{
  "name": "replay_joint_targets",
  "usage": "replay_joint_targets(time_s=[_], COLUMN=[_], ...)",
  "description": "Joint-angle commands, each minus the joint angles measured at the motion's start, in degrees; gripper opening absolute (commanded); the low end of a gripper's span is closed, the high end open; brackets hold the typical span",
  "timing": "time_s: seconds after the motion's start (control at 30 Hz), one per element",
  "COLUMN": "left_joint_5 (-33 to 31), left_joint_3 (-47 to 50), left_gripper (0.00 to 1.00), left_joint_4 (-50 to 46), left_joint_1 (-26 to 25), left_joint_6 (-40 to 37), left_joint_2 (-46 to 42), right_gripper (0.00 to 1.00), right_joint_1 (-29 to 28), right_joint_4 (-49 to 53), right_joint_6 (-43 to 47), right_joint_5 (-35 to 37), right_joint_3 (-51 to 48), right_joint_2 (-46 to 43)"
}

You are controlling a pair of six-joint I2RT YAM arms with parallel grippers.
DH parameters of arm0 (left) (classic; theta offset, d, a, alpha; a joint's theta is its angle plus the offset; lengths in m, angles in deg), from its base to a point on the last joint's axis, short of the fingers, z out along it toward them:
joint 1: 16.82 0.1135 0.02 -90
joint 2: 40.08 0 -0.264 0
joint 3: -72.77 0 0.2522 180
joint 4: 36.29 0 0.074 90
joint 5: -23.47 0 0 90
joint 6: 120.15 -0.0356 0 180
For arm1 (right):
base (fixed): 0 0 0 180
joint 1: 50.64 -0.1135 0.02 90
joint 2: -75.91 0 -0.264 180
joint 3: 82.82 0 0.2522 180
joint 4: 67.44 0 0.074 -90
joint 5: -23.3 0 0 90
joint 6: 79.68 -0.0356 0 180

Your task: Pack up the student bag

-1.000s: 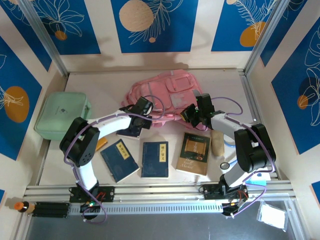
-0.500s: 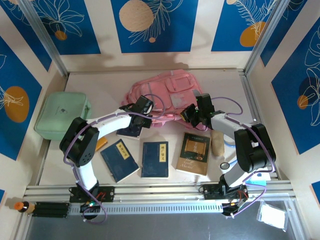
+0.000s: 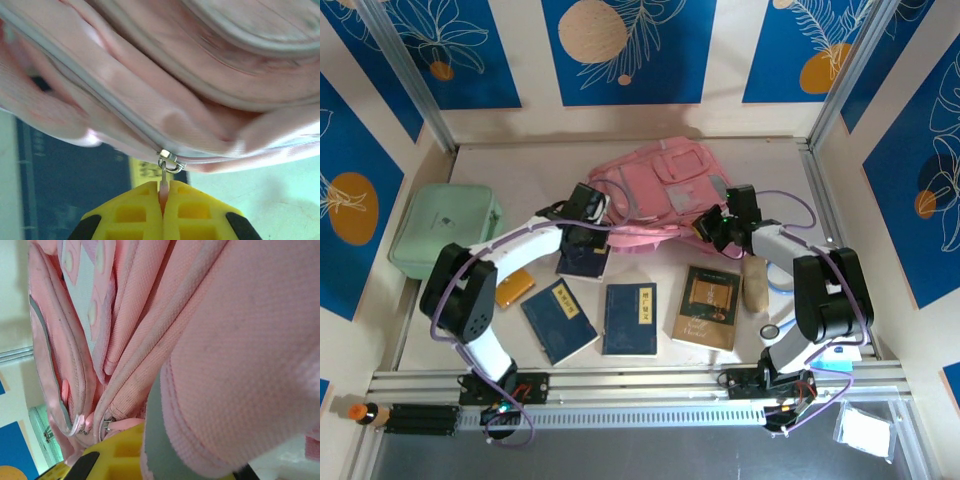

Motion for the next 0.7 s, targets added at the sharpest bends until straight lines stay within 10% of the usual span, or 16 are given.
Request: replay_joint_targets(time_s=[0.0, 0.2, 0.47, 0.67], left_joint_5=[0.77, 7.05, 10.75, 10.56], left_joint_3=[0.58, -3.09, -13.67, -17.78], left_gripper=[0.0, 0.0, 0.0, 0.0], left_joint_4=[-2.19, -1.13, -5.02, -6.1], left_joint_1=[2.65, 2.82, -0.78, -6.57], left_joint_6=[-1.5, -0.09, 4.65, 6.69], left_joint_2=[-1.94, 0.77, 5.32, 8.54], right_gripper=[0.0, 0.01, 0.6, 0.64], right_joint_1=[4.59, 8.89, 10.98, 10.5], right_joint_4=[0.26, 2.86, 15.91, 15.13], right_joint_6=[7.89, 18.35, 17.36, 7.24], right_joint_5=[-1.36, -4.46, -0.92, -3.57], right_joint_3=[2.9, 13.23, 21.37, 10.0], right_joint_2=[1.99, 10.29, 9.54, -1.16])
